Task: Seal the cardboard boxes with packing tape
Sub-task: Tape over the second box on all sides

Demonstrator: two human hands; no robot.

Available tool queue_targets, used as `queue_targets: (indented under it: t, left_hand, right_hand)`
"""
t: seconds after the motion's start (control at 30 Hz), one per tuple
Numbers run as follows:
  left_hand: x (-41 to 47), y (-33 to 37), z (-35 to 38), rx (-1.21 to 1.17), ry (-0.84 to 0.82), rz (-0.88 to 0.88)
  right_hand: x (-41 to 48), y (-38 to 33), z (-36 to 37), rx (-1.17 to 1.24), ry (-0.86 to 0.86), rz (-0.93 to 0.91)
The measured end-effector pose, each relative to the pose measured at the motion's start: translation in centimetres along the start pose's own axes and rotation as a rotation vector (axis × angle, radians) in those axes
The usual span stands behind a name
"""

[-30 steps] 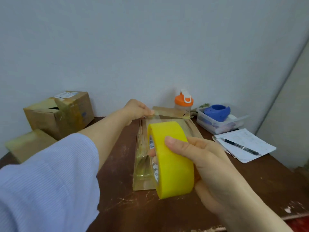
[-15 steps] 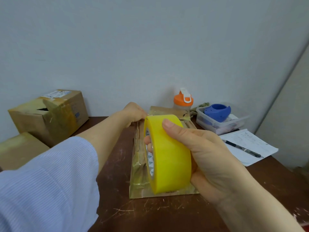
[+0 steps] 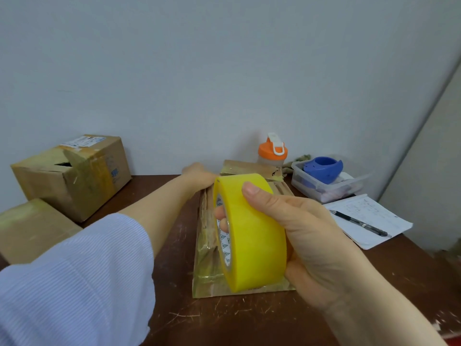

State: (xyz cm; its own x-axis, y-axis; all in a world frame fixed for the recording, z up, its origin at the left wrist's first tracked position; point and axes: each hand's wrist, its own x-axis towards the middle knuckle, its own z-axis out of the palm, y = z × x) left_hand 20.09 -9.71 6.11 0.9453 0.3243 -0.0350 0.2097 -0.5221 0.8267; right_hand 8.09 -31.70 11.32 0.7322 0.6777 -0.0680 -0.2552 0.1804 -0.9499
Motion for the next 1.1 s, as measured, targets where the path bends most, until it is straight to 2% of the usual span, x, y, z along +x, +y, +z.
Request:
queue_targets:
  t: [0.07,0.1,0.2,0.37,0.6,0.8,0.93,1.1]
  left_hand:
    - [-0.7,-0.1,0.2,-0.072,0.058,0.141]
    - [-1.2,-0.3,0.5,-0.146,0.035,0.169]
    - [-1.9,-0.8,0.8,-0.066,0.007,0.144]
    - [-2.1,-1.5,0.6,0.013,0.101,0.167]
    - [-4.2,-4.4,-2.1,-0.022,0.317,-0.007]
    - [-5.7,-5.5,-1.5,-0.233,0.344,-0.011]
    - [-5.5,-5.0,-1.0,-0.211,0.412,-0.044]
    - [-5.1,-4.9,-1.2,-0.177,0.425,-0.09]
  right_hand:
    - [0.0,0.0,-0.3,0.008,-0.01,-0.001]
    - [-0.1,0.0,-0.2,0.01,-0.007,-0.009]
    - [-0.7,0.5,0.1,-0.049,-0.001,-0.059]
    - [-1.1,1.5,-0.1,-0.084,0.019,-0.174]
    - [1.4,-1.0,-2.2,-0.122,0.044,-0.126]
    - [1.6,-0.6,-2.6,-0.181,0.062,-0.124]
    - [-0.2,-0.7,-2.7,-0.241,0.14,-0.147]
    - [-4.1,-1.2,-2.8,-0.343,0.066,-0.075]
